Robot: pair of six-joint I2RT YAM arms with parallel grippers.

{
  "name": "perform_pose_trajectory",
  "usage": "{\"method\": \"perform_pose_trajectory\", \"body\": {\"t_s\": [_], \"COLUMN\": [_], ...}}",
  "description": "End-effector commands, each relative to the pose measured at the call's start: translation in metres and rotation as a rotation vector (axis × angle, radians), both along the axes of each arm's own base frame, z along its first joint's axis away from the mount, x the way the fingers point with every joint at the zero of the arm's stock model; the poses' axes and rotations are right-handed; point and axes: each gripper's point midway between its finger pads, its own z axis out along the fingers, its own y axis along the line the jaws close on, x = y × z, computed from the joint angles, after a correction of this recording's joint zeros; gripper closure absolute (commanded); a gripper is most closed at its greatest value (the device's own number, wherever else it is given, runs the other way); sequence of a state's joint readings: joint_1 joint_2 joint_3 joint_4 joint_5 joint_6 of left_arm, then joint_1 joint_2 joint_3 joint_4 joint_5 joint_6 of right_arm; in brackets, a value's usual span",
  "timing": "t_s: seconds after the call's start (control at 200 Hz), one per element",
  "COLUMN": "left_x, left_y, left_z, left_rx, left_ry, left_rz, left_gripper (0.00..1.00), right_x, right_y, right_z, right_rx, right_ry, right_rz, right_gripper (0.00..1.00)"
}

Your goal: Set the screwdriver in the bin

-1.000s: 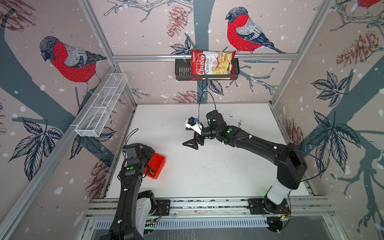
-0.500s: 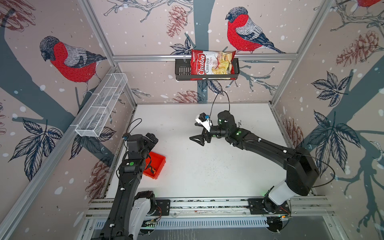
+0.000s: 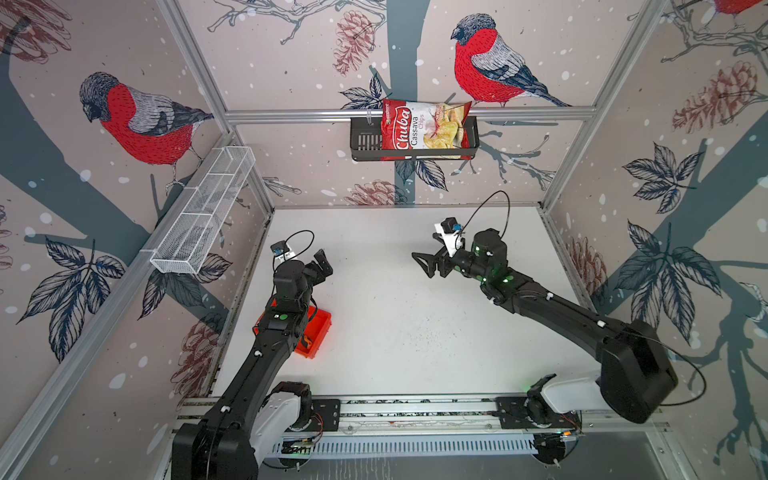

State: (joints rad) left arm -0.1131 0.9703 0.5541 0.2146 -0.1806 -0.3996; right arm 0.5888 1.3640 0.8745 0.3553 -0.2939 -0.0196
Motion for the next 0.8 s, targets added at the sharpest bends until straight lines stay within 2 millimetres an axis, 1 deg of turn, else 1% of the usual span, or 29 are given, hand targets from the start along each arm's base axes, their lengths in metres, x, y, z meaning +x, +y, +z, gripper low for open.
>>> {"method": "perform_pose_trajectory", "body": {"t_s": [0.0,0.08,0.155,0.215,0.23,0.25,0.365,0.465,0.56,0.65,0.69,0.751,0.796], "left_x": [0.010,0.009,0.011,0.017,0.018,0.020,0.025,0.021,0.017,0.014,0.013,0.011,0.010], "left_y": [-0.008,-0.004,0.002,0.001,0.001,0.001,0.016,0.032,0.037,0.038,0.040,0.045,0.047], "left_z": [0.032,0.031,0.024,0.015,0.013,0.009,-0.010,-0.021,-0.031,-0.043,-0.048,-0.056,-0.059], "left_rx": [0.121,0.143,0.196,0.280,0.300,0.321,0.412,0.447,0.494,0.520,0.525,0.512,0.505], "left_ry": [-0.202,-0.271,-0.279,-0.251,-0.242,-0.229,-0.162,-0.142,-0.138,-0.122,-0.113,-0.097,-0.100], "left_rz": [-0.064,-0.040,-0.010,-0.028,-0.032,-0.033,0.031,0.121,0.122,0.109,0.111,0.124,0.128], "left_gripper": [0.01,0.02,0.02,0.02,0.02,0.02,0.02,0.03,0.03,0.03,0.03,0.03,0.03], "right_x": [0.019,0.025,0.032,0.039,0.037,0.038,0.040,0.040,0.036,0.027,0.023,0.017,0.013], "right_y": [-0.034,-0.058,-0.083,-0.105,-0.112,-0.121,-0.168,-0.212,-0.248,-0.273,-0.280,-0.291,-0.298], "right_z": [0.013,0.007,0.001,-0.011,-0.005,-0.006,-0.018,-0.036,-0.061,-0.083,-0.091,-0.099,-0.101], "right_rx": [0.054,0.051,0.044,0.029,0.039,0.042,0.058,0.040,-0.019,-0.063,-0.066,-0.050,-0.021], "right_ry": [-0.045,-0.057,-0.055,-0.037,-0.054,-0.058,-0.071,-0.061,-0.042,-0.023,-0.024,-0.042,-0.063], "right_rz": [-0.175,-0.263,-0.339,-0.397,-0.414,-0.438,-0.561,-0.695,-0.820,-0.902,-0.923,-0.957,-0.983], "right_gripper": [0.00,0.00,0.00,0.00,0.00,0.00,0.00,0.00,0.00,0.00,0.00,0.00,0.00]}}
